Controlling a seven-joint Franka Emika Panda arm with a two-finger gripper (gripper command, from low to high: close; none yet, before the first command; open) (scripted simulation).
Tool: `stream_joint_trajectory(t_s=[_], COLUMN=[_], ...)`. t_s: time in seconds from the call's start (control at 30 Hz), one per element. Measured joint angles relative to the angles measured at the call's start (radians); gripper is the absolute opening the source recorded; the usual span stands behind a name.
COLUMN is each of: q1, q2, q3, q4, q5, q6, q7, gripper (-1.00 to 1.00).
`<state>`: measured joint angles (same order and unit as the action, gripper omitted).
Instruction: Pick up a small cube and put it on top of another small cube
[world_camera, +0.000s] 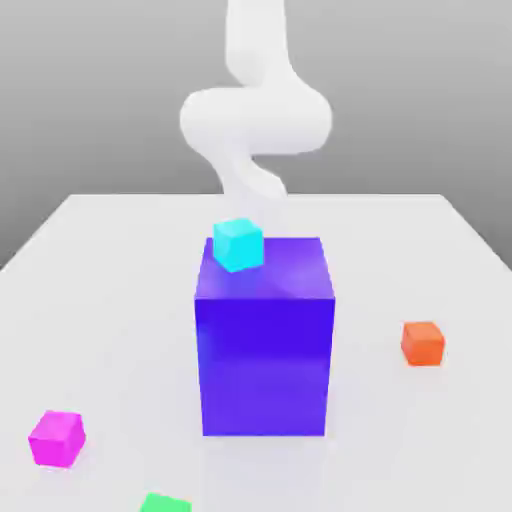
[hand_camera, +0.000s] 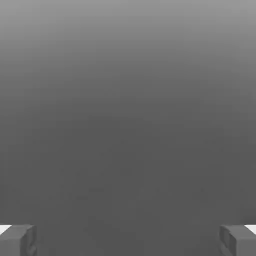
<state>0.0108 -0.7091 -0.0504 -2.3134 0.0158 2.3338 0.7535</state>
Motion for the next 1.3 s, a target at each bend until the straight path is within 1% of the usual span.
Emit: stream_joint_trajectory(t_s=[0.33,0.57,0.73,0.9,1.03,1.07,1.3], q1=[0.025,0.002,-0.063,-0.127,-0.206,-0.23,-0.236], q2=[0.366,0.622,0.803,0.974,1.119,1.154,1.161], q3=[-0.199,-0.301,-0.328,-0.342,-0.256,-0.228,-0.221], q4=[-0.054,-0.091,-0.117,-0.143,-0.116,-0.108,-0.106], q5=[0.096,0.192,0.246,0.258,0.351,0.376,0.379], q6=[0.137,0.229,0.296,0.372,0.471,0.497,0.501], q7=[-0.211,-0.378,-0.486,-0.563,-0.643,-0.662,-0.665], gripper=[0.0,0.0,0.0,0.0,0.0,-1.0,-1.0])
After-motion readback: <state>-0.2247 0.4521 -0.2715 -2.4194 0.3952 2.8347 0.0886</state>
